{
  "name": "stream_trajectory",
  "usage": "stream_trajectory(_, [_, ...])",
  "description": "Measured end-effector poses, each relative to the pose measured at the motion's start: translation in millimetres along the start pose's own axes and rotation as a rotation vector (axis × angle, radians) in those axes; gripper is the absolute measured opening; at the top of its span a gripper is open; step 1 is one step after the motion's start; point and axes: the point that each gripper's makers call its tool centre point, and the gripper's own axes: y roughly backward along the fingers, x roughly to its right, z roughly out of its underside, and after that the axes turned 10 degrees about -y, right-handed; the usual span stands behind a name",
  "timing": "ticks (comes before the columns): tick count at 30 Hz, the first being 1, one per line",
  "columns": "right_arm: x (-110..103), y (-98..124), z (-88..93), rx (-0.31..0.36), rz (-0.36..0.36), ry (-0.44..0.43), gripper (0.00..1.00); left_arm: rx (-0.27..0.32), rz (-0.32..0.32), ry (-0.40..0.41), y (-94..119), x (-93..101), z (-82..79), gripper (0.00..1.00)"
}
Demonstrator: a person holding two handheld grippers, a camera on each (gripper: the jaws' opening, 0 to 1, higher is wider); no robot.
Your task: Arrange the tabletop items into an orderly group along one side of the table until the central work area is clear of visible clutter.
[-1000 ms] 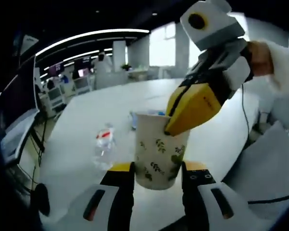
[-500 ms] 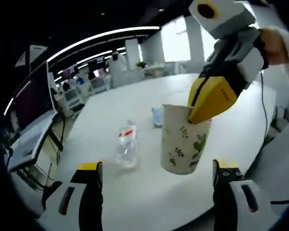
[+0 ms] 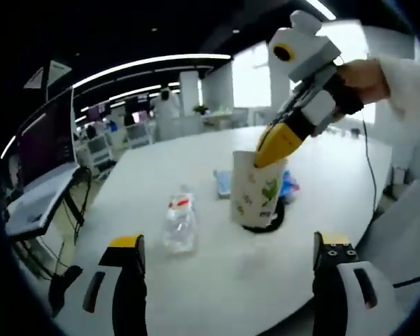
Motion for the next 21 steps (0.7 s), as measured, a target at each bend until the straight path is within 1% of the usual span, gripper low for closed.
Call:
stream_trajectory(1, [5,-1,-1.3,-0.003,0.010,0.000,0.00,-0.063,-0.010,-0.021,-2,-3.2,10.1,0.97])
stream_trajectory(2, [8,-2,-1.9,-0.008,0.017,0.002,0.00,-0.058,-0.029,-0.033,-3,-5.6,5.1,0.97])
stream_trajectory(3, [12,-4,-2.4,-0.018,0.028,0.008,0.00,0.016,-0.071,-0.042,-3,-12.1,-7.6,0.96])
stream_trajectory(4, [15,-5,-3.1,-0.024,0.037,0.012,0.00,0.014,-0.094,-0.057,-1,-15.9,-8.0,0.95])
stream_trajectory(5, [20,-6,-4.4,-0.031,0.048,0.019,0.00,-0.013,-0.107,-0.080,-2,-17.9,-2.8,0.94])
stream_trajectory(7, [28,-11,-7.0,-0.042,0.060,0.027,0.00,-0.053,-0.085,-0.079,-4,-14.0,6.1,0.93])
stream_trajectory(11, [42,-19,-11.1,-0.070,0.086,0.051,0.00,-0.078,-0.074,-0.068,-5,-14.2,12.1,0.88])
stream_trajectory(14, [52,-27,-14.1,-0.087,0.100,0.068,0.00,-0.083,-0.076,-0.062,-4,-15.5,14.0,0.87])
stream_trajectory(16, [58,-33,-16.0,-0.096,0.105,0.075,0.00,-0.080,-0.073,-0.039,-3,-16.1,14.1,0.85])
stream_trajectory(18, [62,-40,-15.9,-0.115,0.108,0.089,0.00,-0.072,-0.062,-0.016,-3,-14.4,13.1,0.82])
stream_trajectory(19, [64,-43,-15.1,-0.127,0.111,0.096,0.00,-0.076,-0.064,-0.021,-3,-14.2,13.9,0.81])
stream_trajectory(20, [68,-46,-13.8,-0.154,0.121,0.117,0.00,-0.089,-0.066,-0.035,-4,-14.6,16.9,0.81])
stream_trajectory(21, [69,-49,-14.5,-0.160,0.126,0.132,0.00,-0.097,-0.065,-0.037,-4,-14.8,18.5,0.81])
